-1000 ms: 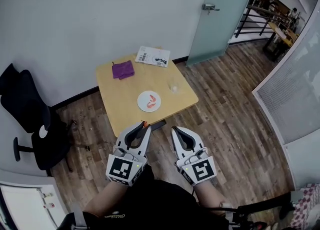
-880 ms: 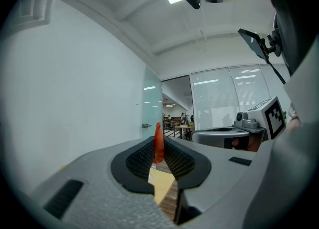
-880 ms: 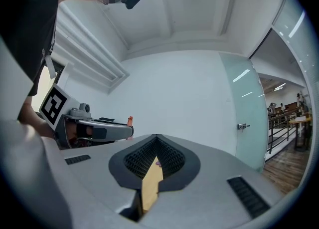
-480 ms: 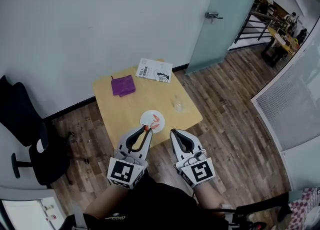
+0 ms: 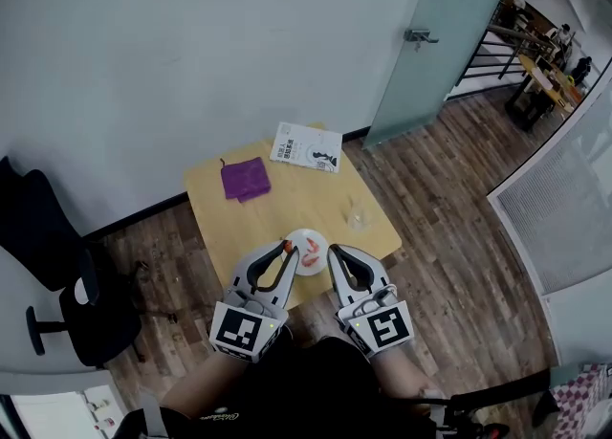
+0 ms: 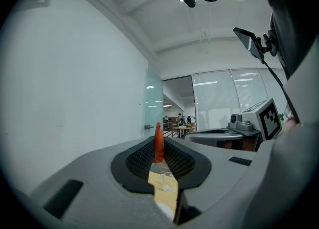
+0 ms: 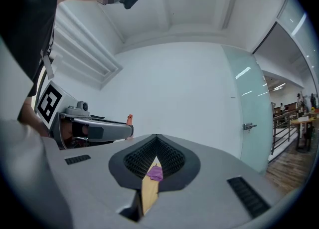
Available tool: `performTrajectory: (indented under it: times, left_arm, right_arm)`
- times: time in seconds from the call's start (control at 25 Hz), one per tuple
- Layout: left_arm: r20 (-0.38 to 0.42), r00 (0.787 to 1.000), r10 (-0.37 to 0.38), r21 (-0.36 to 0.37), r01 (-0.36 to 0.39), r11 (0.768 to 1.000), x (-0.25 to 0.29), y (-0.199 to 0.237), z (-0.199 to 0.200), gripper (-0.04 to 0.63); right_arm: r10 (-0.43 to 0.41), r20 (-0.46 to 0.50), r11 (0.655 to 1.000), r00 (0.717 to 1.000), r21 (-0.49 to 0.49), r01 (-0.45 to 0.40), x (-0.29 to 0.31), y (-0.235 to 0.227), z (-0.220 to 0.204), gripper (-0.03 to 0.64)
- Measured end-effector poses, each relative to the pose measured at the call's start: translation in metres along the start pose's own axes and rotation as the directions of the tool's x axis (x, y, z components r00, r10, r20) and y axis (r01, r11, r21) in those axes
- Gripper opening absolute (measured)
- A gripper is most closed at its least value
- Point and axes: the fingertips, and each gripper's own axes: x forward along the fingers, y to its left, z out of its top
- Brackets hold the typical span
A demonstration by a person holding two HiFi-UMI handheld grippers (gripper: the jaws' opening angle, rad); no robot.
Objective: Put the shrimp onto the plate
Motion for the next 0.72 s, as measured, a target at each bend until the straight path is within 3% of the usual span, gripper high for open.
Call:
performTrajectory:
  times: [0.72]
  left_arm:
    - [-0.002, 0.999, 0.040, -0.003, -0.040, 0.999, 0.018, -0.001, -0.003, 0.049]
  right_arm:
    - [0.099, 0.045, 0.995, 0.994, -0.025, -0.098, 0.019, -0.006, 0.014, 0.002]
